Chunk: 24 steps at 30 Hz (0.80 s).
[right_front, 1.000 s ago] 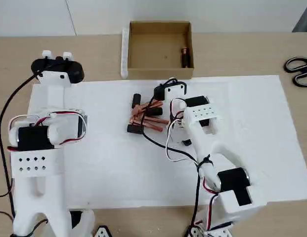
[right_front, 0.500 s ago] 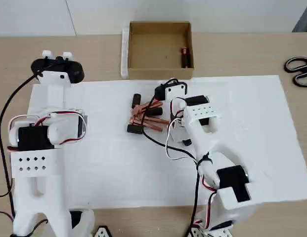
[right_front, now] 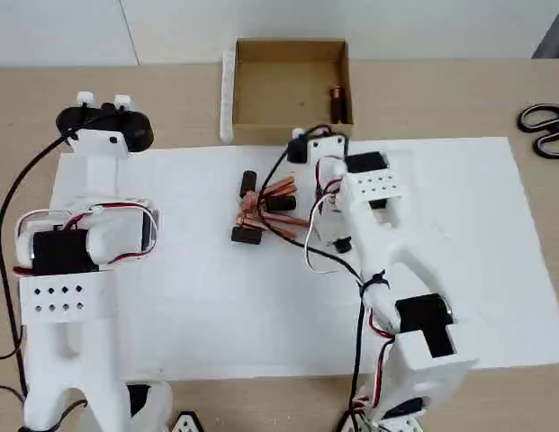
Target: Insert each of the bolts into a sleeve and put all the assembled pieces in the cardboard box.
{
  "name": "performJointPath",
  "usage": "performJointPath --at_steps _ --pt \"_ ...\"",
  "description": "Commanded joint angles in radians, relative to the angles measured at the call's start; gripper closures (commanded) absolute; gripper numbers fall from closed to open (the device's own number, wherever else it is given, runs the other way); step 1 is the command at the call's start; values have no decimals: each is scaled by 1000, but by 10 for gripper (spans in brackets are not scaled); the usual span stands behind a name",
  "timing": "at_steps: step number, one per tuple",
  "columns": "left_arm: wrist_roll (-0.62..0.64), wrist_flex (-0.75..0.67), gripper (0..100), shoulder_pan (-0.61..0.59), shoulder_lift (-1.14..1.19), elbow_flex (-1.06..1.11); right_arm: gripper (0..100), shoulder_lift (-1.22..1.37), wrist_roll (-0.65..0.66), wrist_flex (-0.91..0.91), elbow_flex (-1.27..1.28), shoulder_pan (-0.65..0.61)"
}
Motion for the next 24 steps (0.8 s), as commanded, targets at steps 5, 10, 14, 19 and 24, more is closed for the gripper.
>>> performJointPath --at_steps 5,10,14,19,24 --pt "2 -26 884 15 5 -42 995 -205 8 177 -232 19" --pt "3 -18 884 115 150 -111 995 -274 8 231 -278 35" --pt "20 -18 884 186 353 -231 995 -315 8 236 -278 127" --pt "103 -18 885 284 583 -404 995 -340 8 234 -278 292" --pt "232 -25 885 367 776 -539 995 -341 2 234 -276 404"
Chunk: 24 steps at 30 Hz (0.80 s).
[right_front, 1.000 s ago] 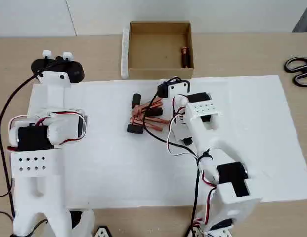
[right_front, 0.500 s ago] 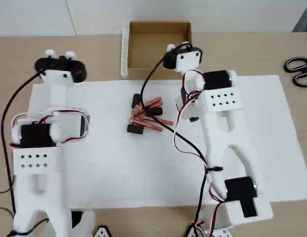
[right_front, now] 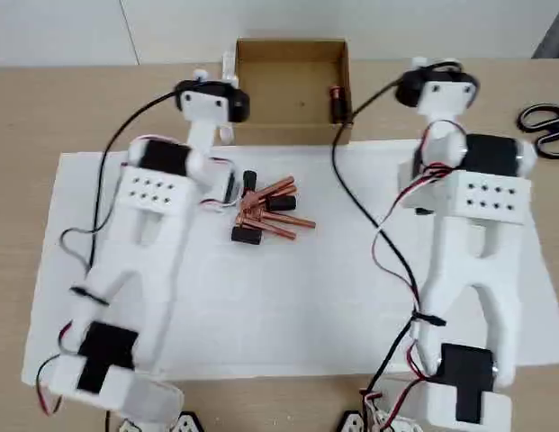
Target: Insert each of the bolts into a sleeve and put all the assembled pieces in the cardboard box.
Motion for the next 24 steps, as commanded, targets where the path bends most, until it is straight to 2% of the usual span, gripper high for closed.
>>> performJointPath --at_steps 1,5,14,18,24 --pt "84 -25 885 55 103 -117 995 -58 0 2 -54 61" --pt "189 -25 888 103 212 -183 995 -53 3 4 -52 76" --pt "212 -20 888 186 262 -200 995 -50 6 -7 -51 71" --pt "381 -18 886 195 262 -200 995 -50 5 -7 -51 71" --pt "497 11 889 198 258 -199 995 -50 5 -8 -51 71"
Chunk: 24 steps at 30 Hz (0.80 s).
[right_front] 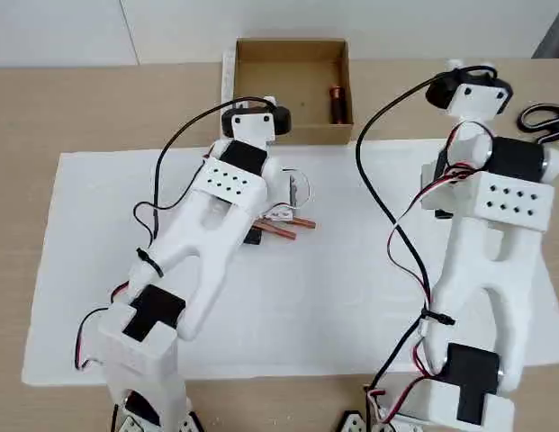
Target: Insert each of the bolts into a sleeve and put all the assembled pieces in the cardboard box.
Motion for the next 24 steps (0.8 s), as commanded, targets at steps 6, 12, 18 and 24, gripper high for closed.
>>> performJointPath --at_steps 6,12,18,24 --pt "68 92 889 69 -2 -47 995 -50 3 -12 -51 8" --pt "290 91 885 75 0 -47 995 -50 0 -39 -8 8" --pt "457 68 887 74 2 -45 995 -51 -2 -64 28 7" --pt "588 -41 885 78 2 16 995 -56 -2 -64 28 7"
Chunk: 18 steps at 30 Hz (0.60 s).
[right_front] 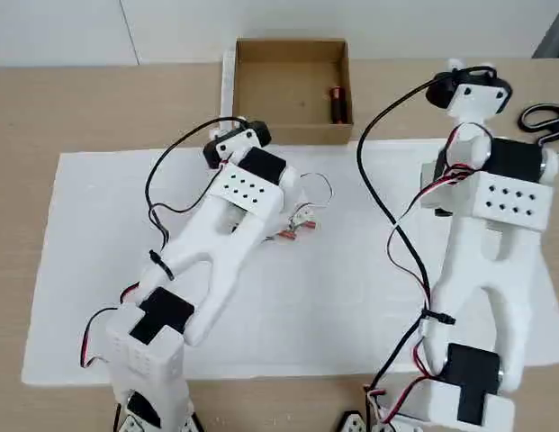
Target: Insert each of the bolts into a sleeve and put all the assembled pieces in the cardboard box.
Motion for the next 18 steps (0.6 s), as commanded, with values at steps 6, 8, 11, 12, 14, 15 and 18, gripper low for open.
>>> performJointPath --at_steps 6,8,11,12,14,15,18 --pt "164 -186 888 6 -6 133 995 -56 -2 -15 -3 7" --pt "186 -186 888 5 -6 136 995 -56 -2 -15 -3 7" --pt "218 -186 888 2 -6 136 995 -53 -2 -15 -3 7" --pt "226 -186 888 0 -6 136 995 -53 -2 -16 -3 7" --pt "235 -196 888 0 3 137 995 -53 -2 -16 -3 7" --pt "235 -201 888 0 18 137 995 -53 -2 -16 -3 7" --pt "239 -204 888 -2 84 136 995 -53 -2 -16 -3 7"
